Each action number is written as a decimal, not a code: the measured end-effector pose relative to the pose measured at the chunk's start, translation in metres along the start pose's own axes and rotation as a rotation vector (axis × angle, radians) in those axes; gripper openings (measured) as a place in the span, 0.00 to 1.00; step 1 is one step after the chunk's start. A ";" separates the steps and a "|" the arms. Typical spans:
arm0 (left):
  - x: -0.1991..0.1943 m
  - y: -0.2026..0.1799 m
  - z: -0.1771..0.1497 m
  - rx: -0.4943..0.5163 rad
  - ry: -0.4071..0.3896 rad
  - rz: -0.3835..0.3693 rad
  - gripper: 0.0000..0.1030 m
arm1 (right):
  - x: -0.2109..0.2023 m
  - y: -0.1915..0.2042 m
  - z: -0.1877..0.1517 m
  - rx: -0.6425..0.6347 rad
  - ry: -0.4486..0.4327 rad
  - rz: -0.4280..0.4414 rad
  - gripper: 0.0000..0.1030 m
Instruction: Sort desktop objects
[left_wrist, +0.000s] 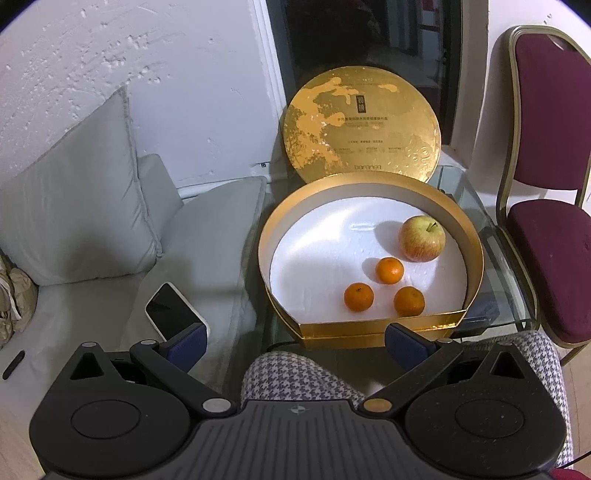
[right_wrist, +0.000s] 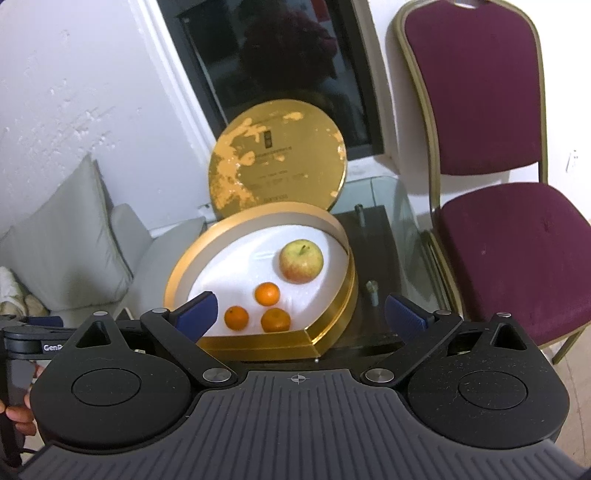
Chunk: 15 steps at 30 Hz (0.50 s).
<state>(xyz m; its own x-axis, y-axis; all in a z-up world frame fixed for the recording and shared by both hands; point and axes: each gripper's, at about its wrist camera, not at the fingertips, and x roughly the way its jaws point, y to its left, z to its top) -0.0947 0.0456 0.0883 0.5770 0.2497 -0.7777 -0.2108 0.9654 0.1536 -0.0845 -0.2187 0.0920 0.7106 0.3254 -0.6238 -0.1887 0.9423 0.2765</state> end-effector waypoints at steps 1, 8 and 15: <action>0.001 0.000 0.001 0.001 0.004 -0.001 0.99 | 0.000 -0.001 0.000 0.004 -0.002 -0.001 0.97; 0.013 -0.002 0.004 0.006 0.029 -0.009 0.99 | 0.005 -0.010 0.001 0.034 0.002 -0.015 0.97; 0.031 0.009 0.010 -0.044 0.034 0.007 0.99 | 0.018 -0.015 0.010 0.050 -0.014 -0.008 0.97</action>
<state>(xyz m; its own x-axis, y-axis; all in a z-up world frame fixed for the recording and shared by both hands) -0.0707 0.0633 0.0714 0.5485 0.2535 -0.7968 -0.2496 0.9591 0.1333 -0.0624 -0.2278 0.0836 0.7214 0.3167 -0.6159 -0.1496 0.9396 0.3080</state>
